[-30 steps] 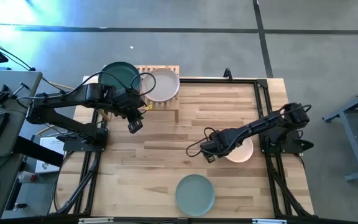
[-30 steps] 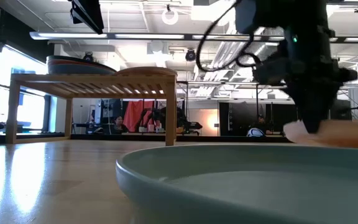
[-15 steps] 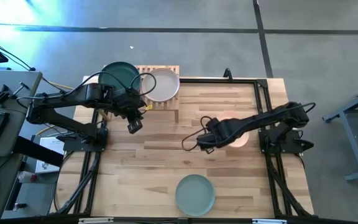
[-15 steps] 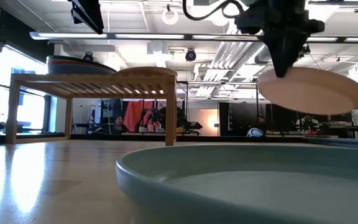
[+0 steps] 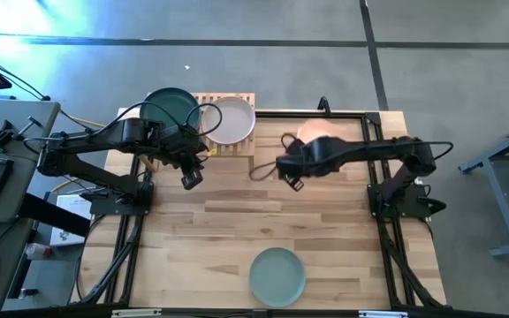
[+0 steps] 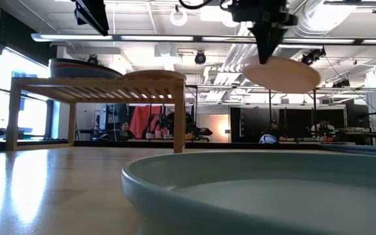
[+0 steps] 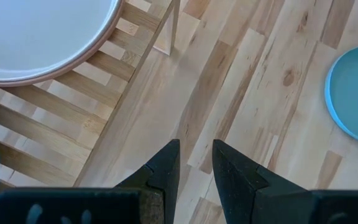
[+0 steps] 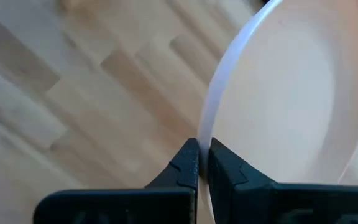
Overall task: Place and stack plates onto a shelf
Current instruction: Stack the white plate on the gray plate
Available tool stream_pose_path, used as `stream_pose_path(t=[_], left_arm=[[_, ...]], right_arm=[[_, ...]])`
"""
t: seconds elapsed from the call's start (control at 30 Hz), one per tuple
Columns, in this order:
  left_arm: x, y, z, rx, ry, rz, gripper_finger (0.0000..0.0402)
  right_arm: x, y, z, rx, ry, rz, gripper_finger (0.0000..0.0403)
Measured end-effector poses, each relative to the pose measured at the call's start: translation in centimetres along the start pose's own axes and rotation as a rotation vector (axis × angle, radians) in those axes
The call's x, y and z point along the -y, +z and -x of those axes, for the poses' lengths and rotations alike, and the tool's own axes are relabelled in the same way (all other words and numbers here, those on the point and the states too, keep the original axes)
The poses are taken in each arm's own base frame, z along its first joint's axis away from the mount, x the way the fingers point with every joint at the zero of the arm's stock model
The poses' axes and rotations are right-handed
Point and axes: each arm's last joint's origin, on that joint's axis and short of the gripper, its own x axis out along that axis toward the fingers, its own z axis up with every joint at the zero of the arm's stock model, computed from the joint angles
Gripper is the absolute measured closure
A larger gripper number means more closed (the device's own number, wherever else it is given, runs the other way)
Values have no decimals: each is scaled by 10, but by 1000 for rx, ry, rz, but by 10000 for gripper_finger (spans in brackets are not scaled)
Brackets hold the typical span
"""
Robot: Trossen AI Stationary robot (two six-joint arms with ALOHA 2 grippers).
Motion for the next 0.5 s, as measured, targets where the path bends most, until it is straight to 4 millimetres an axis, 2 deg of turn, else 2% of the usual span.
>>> stream_pose_path(t=[0.27,0.5], left_arm=[[-1,0,0,1,4,75,316],[-2,1,0,20,42,215,316]], right_arm=[[30,46,0,145,12,243,403],[54,86,0,326,37,430,403]])
